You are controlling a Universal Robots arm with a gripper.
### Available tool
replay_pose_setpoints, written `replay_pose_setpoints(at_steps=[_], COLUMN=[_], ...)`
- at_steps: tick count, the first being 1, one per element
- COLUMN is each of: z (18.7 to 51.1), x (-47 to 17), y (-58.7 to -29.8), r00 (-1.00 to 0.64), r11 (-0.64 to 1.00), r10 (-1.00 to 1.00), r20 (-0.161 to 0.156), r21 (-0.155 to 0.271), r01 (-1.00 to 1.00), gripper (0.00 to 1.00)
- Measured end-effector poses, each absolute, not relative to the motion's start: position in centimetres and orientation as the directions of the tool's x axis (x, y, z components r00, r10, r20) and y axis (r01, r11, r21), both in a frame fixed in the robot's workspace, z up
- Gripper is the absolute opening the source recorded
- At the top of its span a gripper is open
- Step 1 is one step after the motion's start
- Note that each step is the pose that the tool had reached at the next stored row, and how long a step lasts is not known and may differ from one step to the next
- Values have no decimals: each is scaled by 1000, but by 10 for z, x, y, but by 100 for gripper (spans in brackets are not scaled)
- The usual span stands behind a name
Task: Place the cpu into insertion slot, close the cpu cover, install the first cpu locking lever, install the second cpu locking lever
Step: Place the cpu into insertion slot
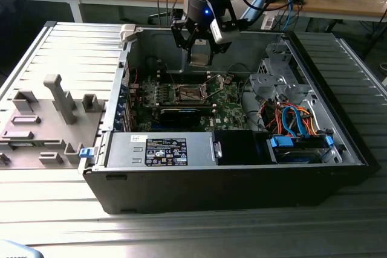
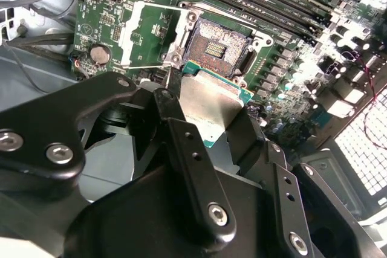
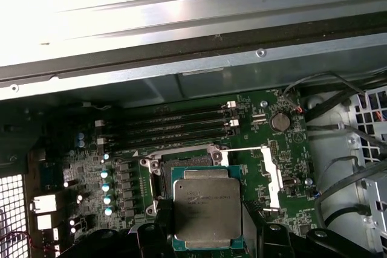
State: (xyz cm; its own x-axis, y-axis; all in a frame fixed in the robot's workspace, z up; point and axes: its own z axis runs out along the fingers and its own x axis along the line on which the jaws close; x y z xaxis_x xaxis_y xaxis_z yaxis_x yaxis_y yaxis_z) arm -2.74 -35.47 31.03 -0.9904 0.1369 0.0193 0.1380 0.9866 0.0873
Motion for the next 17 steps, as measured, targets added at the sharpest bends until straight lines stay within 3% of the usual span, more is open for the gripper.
replay_pose_setpoints(at_steps=[17], z=[309], x=[-27], y=[-355], r00=[-988], r11=[984], r10=[155], r20=[19], r21=[87], r01=[156], gripper=[55])
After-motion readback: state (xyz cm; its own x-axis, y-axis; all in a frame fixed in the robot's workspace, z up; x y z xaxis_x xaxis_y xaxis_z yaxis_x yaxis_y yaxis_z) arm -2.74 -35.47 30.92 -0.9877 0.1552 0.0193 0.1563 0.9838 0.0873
